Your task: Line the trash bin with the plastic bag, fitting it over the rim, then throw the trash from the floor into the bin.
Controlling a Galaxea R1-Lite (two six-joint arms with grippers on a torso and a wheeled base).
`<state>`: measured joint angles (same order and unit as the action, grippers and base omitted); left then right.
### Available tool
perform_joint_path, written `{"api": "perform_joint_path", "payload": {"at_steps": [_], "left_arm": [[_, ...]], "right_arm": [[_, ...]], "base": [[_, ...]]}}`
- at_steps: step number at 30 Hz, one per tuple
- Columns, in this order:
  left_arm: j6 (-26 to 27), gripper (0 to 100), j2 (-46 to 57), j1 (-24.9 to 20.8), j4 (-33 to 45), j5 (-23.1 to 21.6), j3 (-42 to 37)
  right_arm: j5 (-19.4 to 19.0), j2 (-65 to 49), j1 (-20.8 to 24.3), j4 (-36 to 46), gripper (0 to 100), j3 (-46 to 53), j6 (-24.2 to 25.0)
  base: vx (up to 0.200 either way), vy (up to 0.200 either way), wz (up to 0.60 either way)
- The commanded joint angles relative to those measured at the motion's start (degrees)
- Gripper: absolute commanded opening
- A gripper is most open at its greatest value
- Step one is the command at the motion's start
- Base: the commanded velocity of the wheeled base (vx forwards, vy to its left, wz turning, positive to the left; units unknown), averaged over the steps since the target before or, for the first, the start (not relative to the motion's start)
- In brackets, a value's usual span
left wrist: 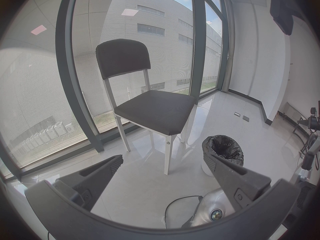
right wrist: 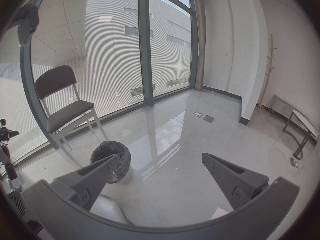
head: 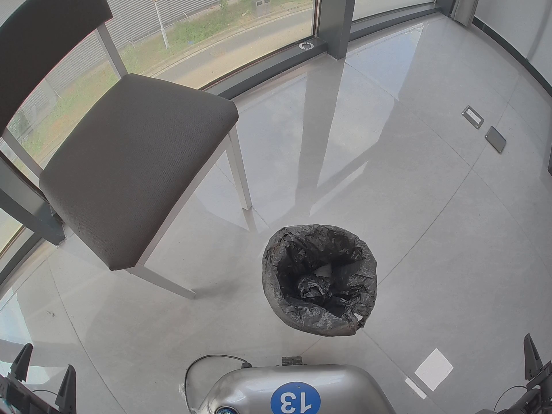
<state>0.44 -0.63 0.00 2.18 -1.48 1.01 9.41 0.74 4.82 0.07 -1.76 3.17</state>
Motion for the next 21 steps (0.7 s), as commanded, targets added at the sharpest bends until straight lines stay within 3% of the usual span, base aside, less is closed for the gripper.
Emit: {"api": "perform_joint_path", "payload": {"at_steps": [1,3,9,12,13,17,21], "left_arm": [[0.1,100,0.6,0.0,0.0,0.0,-0.1],[0.0,100,0.6,0.0,0.0,0.0,-0.1],[0.0,100,0.6,0.0,0.0,0.0,-0.1],[0.0,100,0.6,0.0,0.0,0.0,-0.1],[0.1,100,0.6,0.0,0.0,0.0,-0.1],[0.0,100,0.6,0.0,0.0,0.0,-0.1],[0.1,100,0.6,0.0,0.0,0.0,-0.1]], "right_arm": [[1.0,-0.7,0.0,0.0,100,0.0,-0.3],[4.7,-0.7,0.0,0.3,100,-0.1,-1.5],[4.1,-0.7,0.0,0.2,100,-0.1,-5.4],[1.8,-0.7,0.0,0.1,100,0.0,-4.8],[-1.3,-0.7,0.0,0.1,100,0.0,-4.3],[-7.3,-0.7,0.0,0.4,100,0.0,-4.9],[-9.0,-0.7,0.0,0.3,100,0.0,-5.0]], "base": [[0.000,0.000,0.00],[0.000,0.000,0.00],[0.000,0.000,0.00],[0.000,0.000,0.00],[0.000,0.000,0.00],[0.000,0.000,0.00],[0.000,0.000,0.00]]}}
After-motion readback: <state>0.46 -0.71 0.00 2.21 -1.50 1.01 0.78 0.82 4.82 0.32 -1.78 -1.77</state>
